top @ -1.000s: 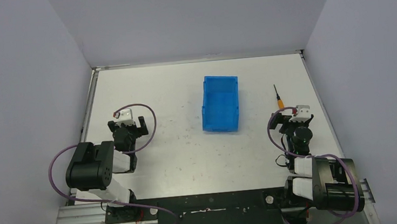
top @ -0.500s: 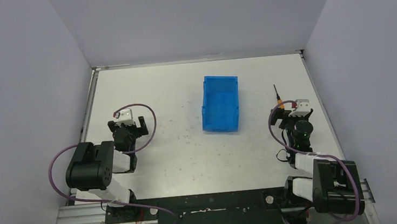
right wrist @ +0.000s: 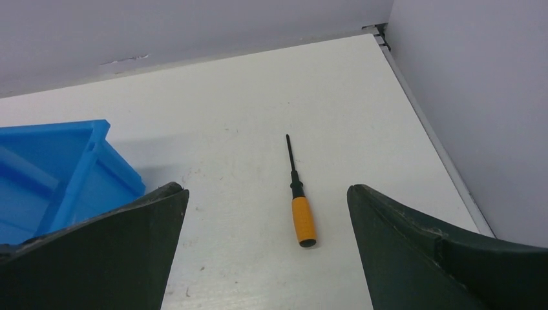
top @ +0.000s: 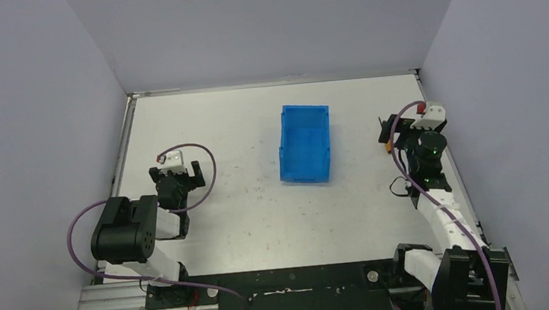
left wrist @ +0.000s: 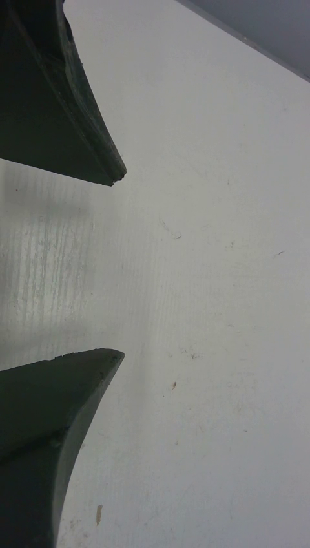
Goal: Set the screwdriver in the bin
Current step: Pick up the screwdriver from the center of the board.
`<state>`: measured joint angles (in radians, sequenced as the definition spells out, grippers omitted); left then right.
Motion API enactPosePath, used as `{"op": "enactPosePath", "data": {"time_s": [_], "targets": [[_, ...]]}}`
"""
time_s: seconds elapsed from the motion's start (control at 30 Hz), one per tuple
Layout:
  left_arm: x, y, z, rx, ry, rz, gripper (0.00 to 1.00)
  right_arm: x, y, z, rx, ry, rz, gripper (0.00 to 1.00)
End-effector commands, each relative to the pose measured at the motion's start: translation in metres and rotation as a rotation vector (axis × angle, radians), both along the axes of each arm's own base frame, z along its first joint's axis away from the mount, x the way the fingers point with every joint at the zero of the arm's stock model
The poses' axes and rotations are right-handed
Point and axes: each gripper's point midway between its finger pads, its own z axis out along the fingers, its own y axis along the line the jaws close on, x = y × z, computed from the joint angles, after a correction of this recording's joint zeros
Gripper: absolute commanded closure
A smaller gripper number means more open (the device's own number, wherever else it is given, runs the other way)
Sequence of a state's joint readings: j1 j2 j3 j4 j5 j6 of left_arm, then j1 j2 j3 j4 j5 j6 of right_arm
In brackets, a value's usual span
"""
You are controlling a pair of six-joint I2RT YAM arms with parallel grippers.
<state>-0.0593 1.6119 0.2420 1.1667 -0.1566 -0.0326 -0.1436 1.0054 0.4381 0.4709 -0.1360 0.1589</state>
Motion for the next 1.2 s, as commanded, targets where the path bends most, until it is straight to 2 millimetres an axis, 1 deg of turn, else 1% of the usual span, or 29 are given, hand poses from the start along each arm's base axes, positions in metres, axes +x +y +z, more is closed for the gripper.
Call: {"op": "enactPosePath", "data": {"time_s": [0.0,0.03,0.13,0.23,0.3,0.43,0.53,0.67,0.77,0.93,1.1,1.17], "targets": [[0.007,0.0,0.015,-0.001,-0.056,0.003,0.03,0.006,-0.008,0.03,0.05,0.124,-0.047,0.0],[0.007,0.0,0.014,-0.002,-0.055,0.004,0.03,0.007,-0.01,0.033,0.054,0.167,-0.062,0.0],[0.007,0.0,0.015,-0.001,-0.056,0.003,0.03,0.008,-0.014,0.031,0.074,0.325,-0.088,0.0],[0.007,0.0,0.015,-0.002,-0.056,0.004,0.03,0.011,-0.017,0.029,0.07,0.441,-0.096,0.0],[0.007,0.0,0.015,-0.001,-0.055,0.004,0.03,0.013,-0.021,0.029,0.047,0.488,-0.103,0.0],[0.007,0.0,0.015,-0.001,-0.056,0.003,0.03,0.025,-0.031,0.03,0.003,0.543,-0.121,0.0],[0.007,0.0,0.015,-0.002,-0.056,0.003,0.03,0.032,-0.033,0.024,-0.011,0.572,-0.114,0.01],[0.007,0.0,0.015,-0.001,-0.056,0.003,0.03,0.046,-0.03,0.007,-0.007,0.609,-0.079,0.01],[0.007,0.0,0.015,-0.002,-0.056,0.004,0.03,0.054,-0.031,-0.01,-0.012,0.652,-0.071,0.02],[0.007,0.0,0.015,-0.002,-0.055,0.004,0.03,0.07,-0.032,-0.031,-0.022,0.7,-0.044,0.02],[0.007,0.0,0.015,-0.003,-0.057,0.004,0.03,0.081,-0.033,-0.054,-0.032,0.756,-0.021,0.04],[0.007,0.0,0.015,-0.002,-0.056,0.003,0.03,0.084,-0.034,-0.066,-0.032,0.782,-0.017,0.04]]}}
